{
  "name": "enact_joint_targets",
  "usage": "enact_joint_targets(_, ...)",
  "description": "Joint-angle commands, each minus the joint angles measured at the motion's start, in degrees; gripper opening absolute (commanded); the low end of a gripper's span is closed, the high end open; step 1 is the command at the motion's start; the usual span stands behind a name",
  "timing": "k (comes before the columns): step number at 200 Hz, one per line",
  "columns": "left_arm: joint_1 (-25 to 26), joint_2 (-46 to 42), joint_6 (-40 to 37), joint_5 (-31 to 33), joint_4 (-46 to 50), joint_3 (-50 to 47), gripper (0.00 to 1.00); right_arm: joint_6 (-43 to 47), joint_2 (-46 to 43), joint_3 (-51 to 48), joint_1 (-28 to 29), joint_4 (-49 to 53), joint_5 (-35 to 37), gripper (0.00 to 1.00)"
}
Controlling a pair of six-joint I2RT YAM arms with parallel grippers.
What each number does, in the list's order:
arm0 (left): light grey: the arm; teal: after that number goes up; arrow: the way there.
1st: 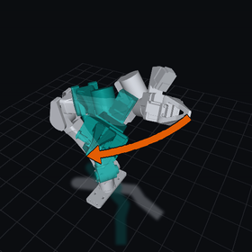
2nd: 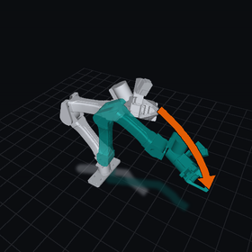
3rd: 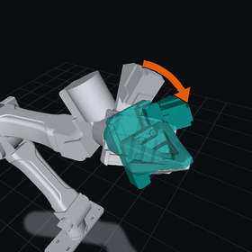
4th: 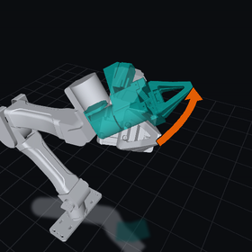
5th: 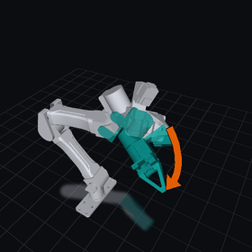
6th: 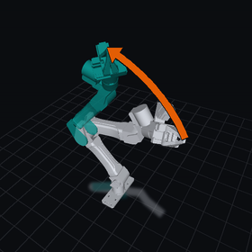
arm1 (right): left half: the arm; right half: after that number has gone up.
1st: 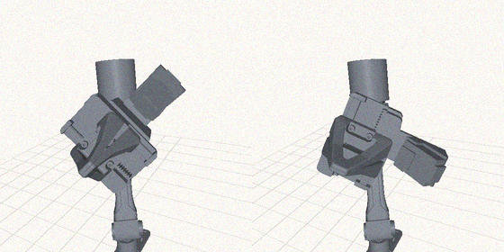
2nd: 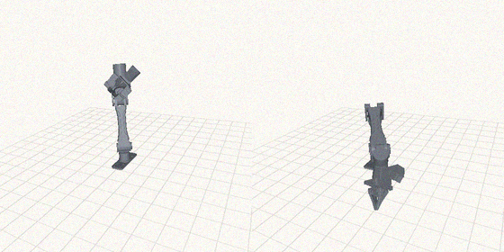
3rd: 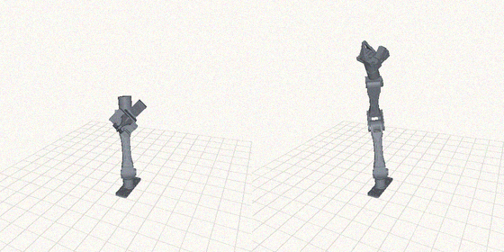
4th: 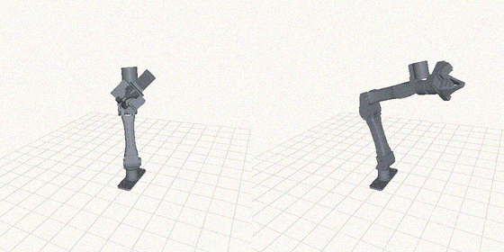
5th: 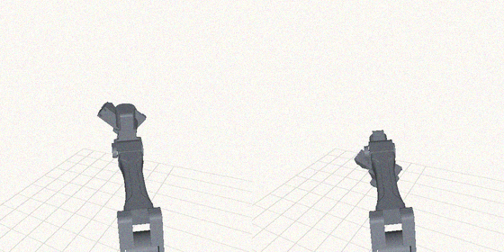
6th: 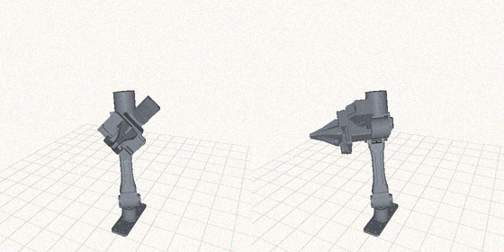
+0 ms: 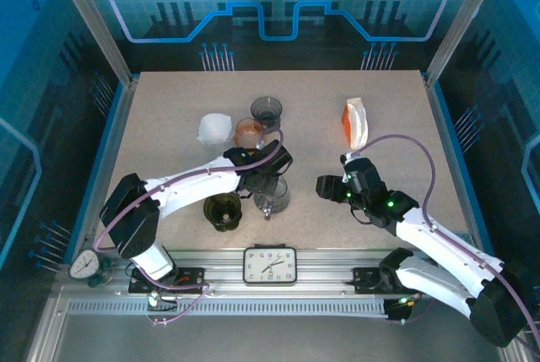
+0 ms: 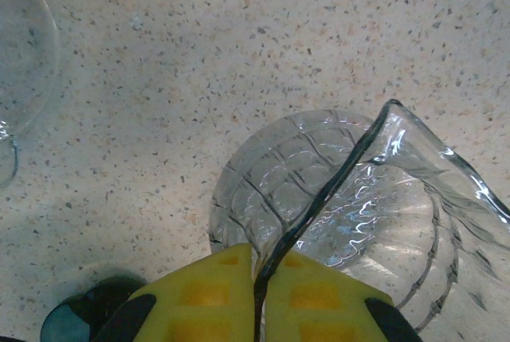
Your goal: Place the coffee filter in the dripper
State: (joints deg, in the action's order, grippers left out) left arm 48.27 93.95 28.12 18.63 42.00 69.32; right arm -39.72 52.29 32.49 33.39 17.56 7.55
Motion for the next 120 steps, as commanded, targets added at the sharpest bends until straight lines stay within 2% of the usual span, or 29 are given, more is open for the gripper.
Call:
enact_joint_targets(1,0.4,0.4,0.4,1.7,-3.9,-1.5,0.0,0.7,-0.4,-0.7,-0.8,0.7,0.9,0.64)
enact_joint_targets(27,0.4,1.0,0.5,1.6,-3.5,-1.7,0.0,0.6,-0.4,-0.7,-0.8,0.3,0.5,0.64)
enact_joint_targets(89,0.4,-0.8,1.0,2.7,-3.4,-2.9,0.32,-0.1,0.6,-1.2,-0.8,-1.4,-0.6,0.67)
enact_joint_targets(120,0.4,-5.3,2.0,3.8,-2.4,-2.9,0.44,-0.2,1.1,-1.4,-0.9,-1.9,-0.8,0.67)
